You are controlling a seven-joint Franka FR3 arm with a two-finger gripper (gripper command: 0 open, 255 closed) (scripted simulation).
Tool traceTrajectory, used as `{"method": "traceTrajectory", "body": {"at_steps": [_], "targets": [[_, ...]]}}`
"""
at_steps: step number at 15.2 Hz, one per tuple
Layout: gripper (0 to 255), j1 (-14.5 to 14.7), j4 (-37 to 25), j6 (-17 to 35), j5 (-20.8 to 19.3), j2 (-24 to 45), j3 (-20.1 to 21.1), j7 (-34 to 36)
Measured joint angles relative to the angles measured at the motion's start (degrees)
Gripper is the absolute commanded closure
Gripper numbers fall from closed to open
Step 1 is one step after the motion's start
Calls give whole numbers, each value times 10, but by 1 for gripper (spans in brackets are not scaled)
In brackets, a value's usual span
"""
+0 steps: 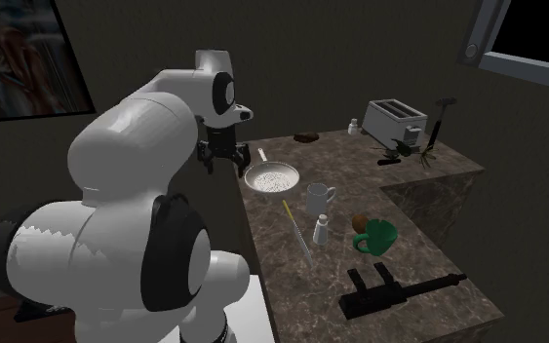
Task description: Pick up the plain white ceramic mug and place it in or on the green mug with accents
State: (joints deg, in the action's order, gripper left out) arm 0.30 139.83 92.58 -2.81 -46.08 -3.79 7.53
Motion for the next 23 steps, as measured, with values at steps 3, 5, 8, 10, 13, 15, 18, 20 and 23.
{"method": "traceTrajectory", "body": {"at_steps": [3, 5, 8, 10, 13, 15, 18, 20, 23], "targets": [[0, -5, 0, 19, -7, 17, -9, -6], [0, -12, 5, 51, -16, 40, -22, -13], [0, -25, 9, 101, -32, 80, -49, -31], [0, -31, 8, 135, -40, 110, -64, -40], [0, -38, -6, 177, -46, 159, -85, -52], [0, -43, -17, 207, -49, 195, -101, -63], [0, -50, -37, 249, -48, 249, -125, -82], [0, -54, -54, 275, -43, 288, -141, -96], [0, -57, -90, 312, -26, 356, -162, -118]]}}
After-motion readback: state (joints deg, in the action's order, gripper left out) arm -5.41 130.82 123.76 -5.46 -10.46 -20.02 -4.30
